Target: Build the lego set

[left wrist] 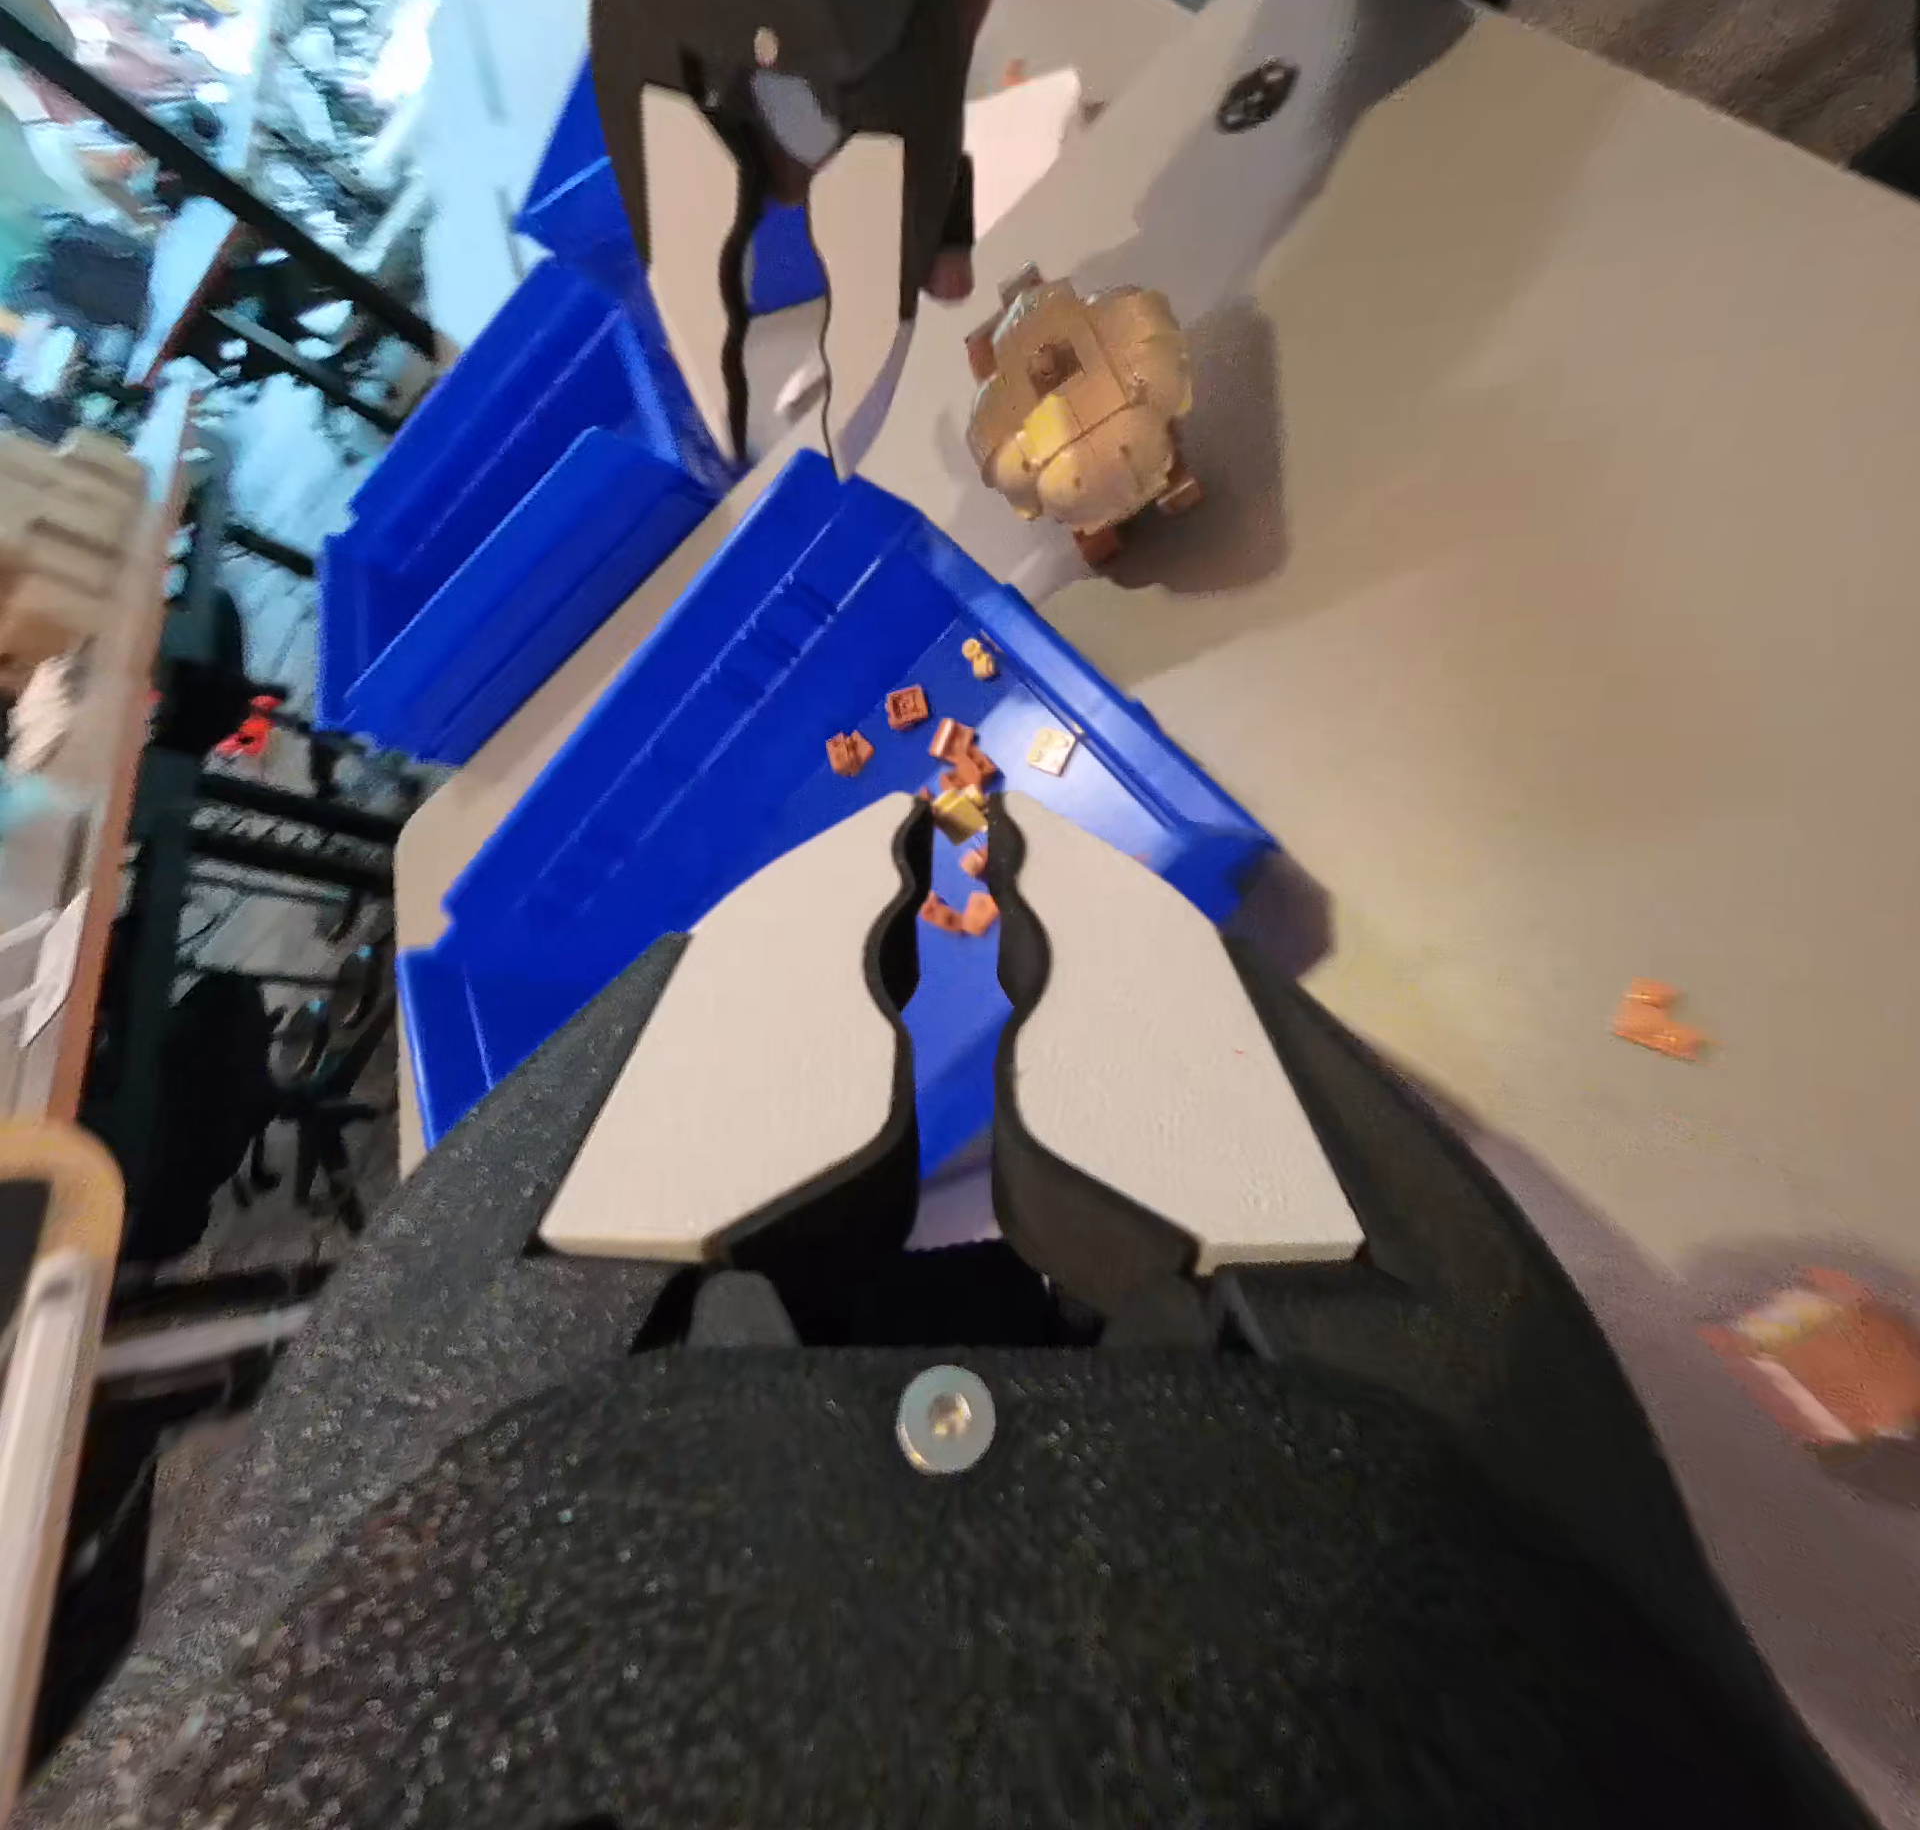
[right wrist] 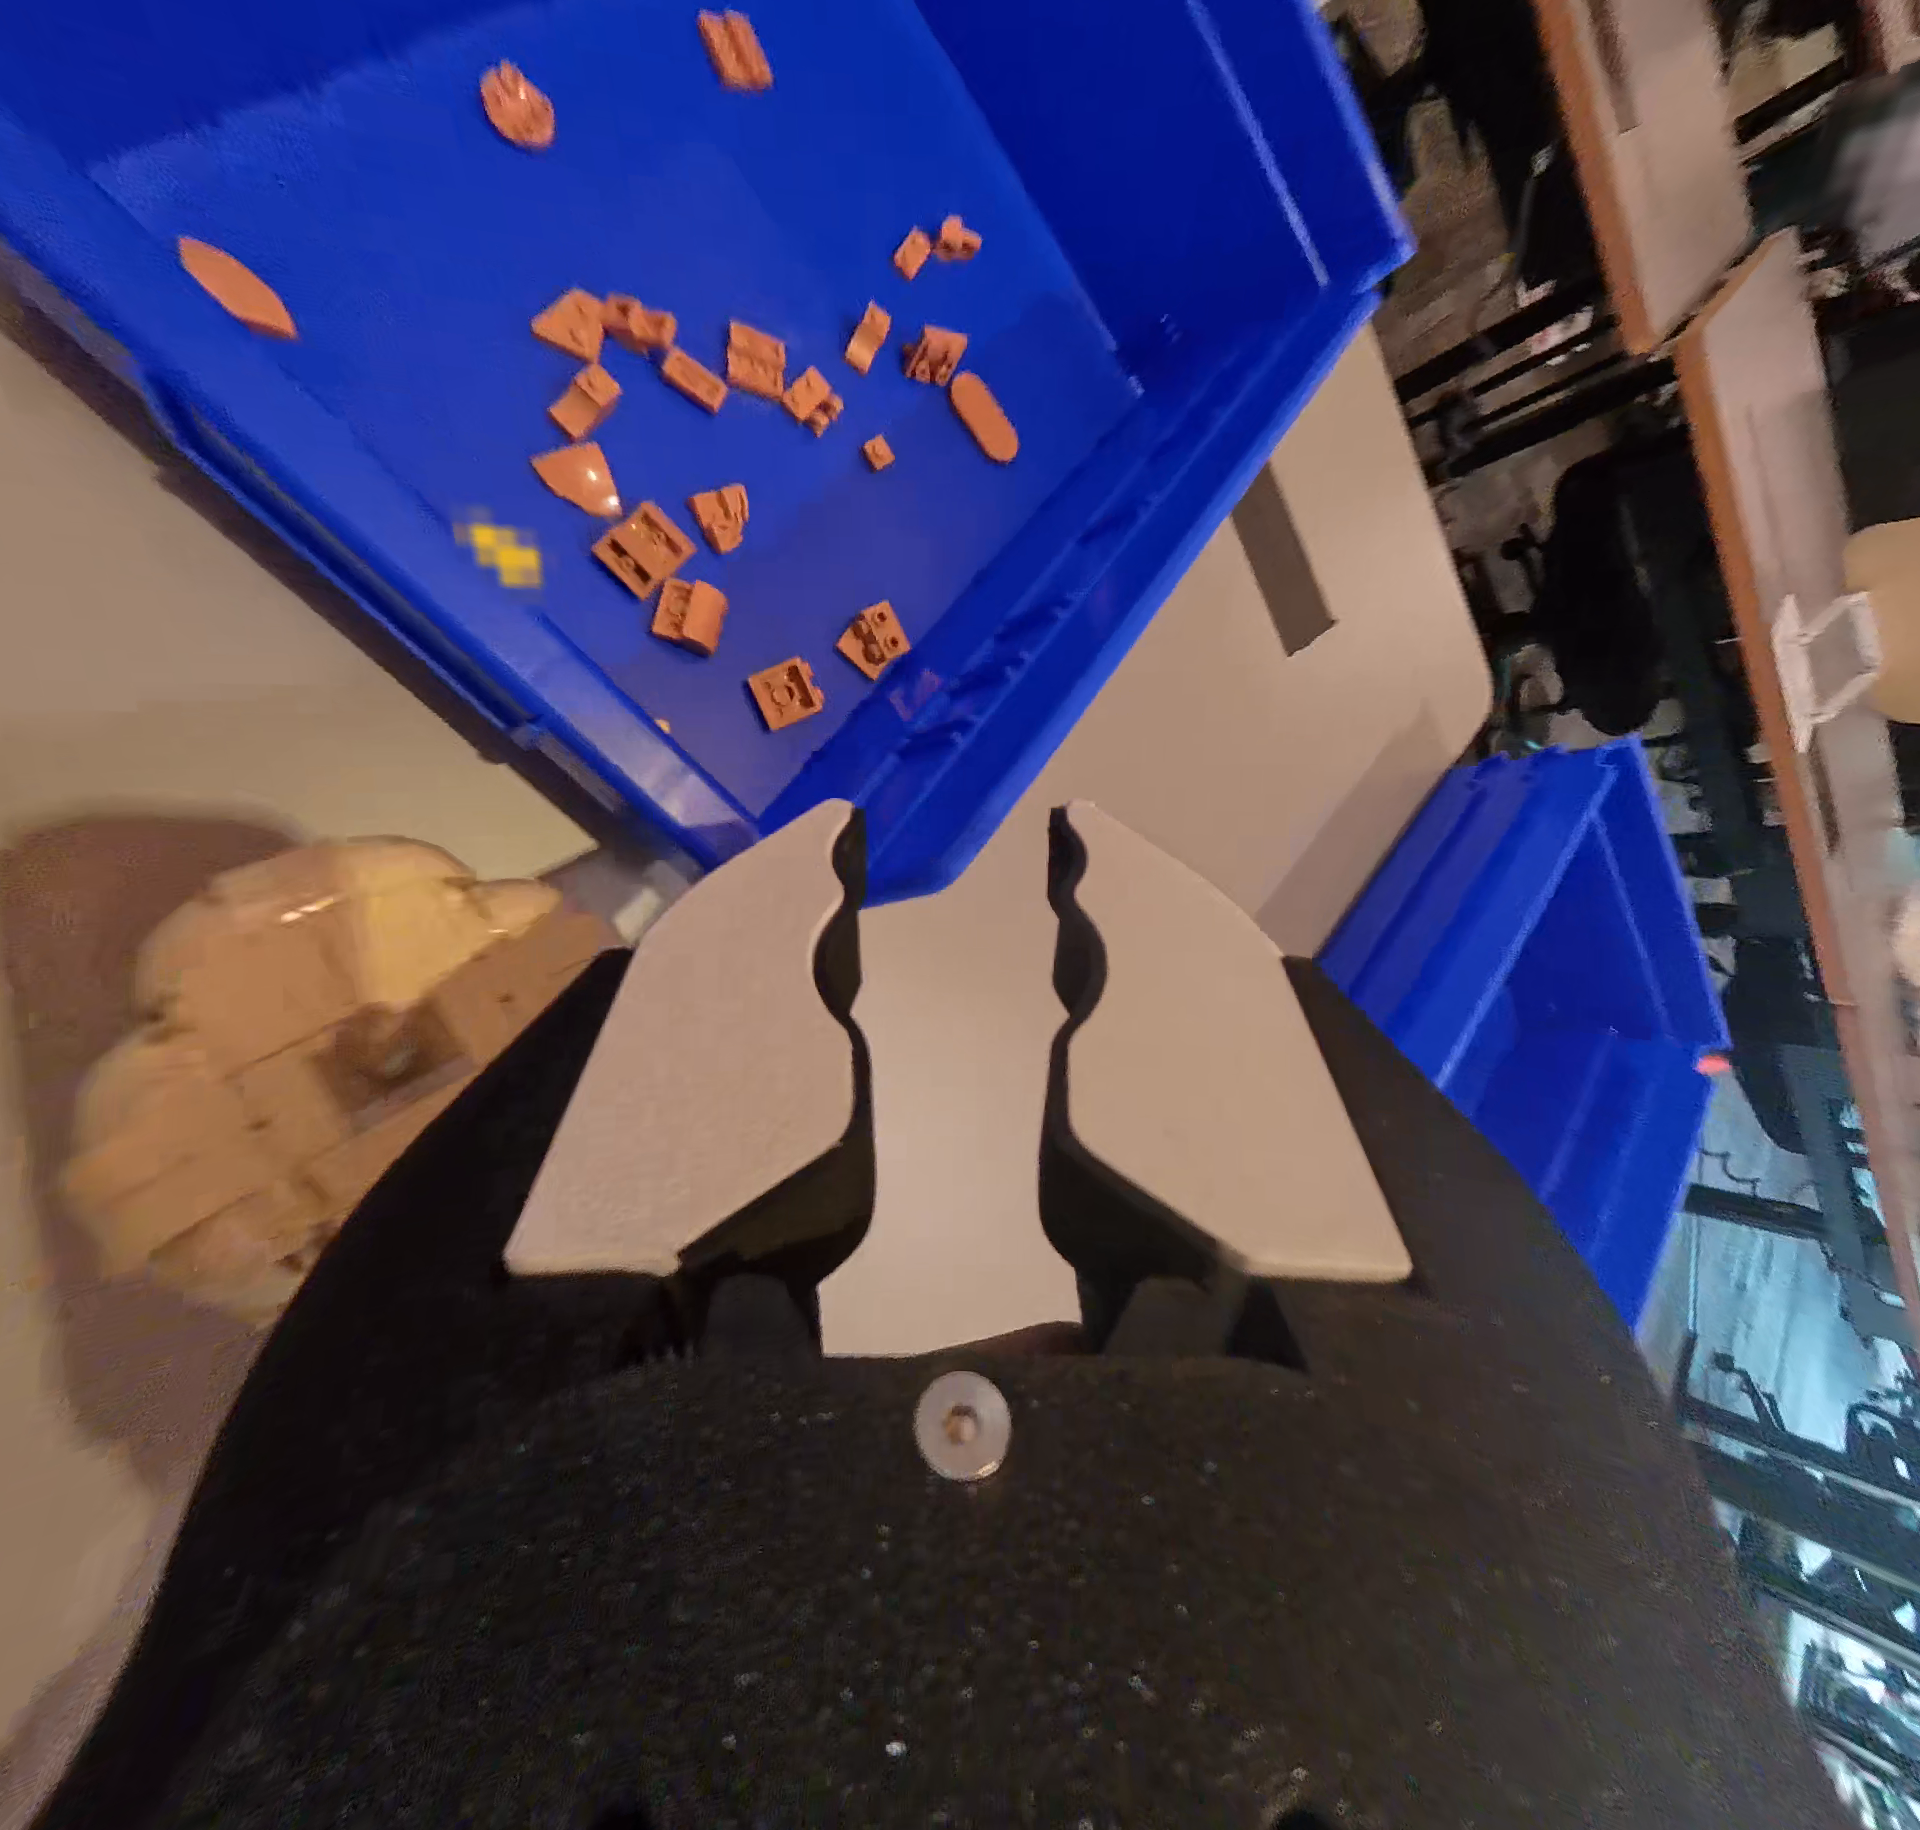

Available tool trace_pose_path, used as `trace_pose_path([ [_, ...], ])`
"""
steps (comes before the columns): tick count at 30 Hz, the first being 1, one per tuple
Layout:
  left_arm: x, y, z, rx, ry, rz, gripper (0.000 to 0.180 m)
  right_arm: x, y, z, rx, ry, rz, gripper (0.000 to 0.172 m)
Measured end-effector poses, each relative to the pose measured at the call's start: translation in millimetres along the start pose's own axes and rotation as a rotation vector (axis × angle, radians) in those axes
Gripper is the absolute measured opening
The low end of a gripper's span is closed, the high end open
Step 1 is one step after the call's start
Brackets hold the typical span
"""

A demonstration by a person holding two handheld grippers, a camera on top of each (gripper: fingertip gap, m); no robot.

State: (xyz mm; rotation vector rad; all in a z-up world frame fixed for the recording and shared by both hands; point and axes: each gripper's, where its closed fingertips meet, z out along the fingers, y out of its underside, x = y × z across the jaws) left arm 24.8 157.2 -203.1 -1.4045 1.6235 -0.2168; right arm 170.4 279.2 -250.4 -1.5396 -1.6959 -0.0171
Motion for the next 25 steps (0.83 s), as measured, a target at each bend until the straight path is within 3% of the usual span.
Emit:
trace_pose_path([
  [4, 59, 18, -43, 0.011, -0.127, -0.151, 0.009, -15, -28, -33, 0.066, 0.035, 0.022, 0.033],
  [8, 119, 40, -64, 0.013, -0.226, -0.257, 0.010, -87, -78, -49, 0.191, -0.107, 0.039, 0.028],
  [12, 160, 69, -81, -0.042, -0.331, -0.331, 0.009, -183, -117, -35, 0.211, -0.279, 0.050, 0.022],
  [15, 184, 91, -91, -0.119, -0.365, -0.382, 0.009, -228, -130, -12, 0.177, -0.349, 0.095, 0.022],
  [19, 204, 107, -100, -0.224, -0.368, -0.374, 0.010, -250, -136, 12, 0.135, -0.391, 0.193, 0.022],
  [25, 218, 111, -98, -0.269, -0.358, -0.371, 0.010, -257, -141, 31, 0.137, -0.395, 0.259, 0.023],
])
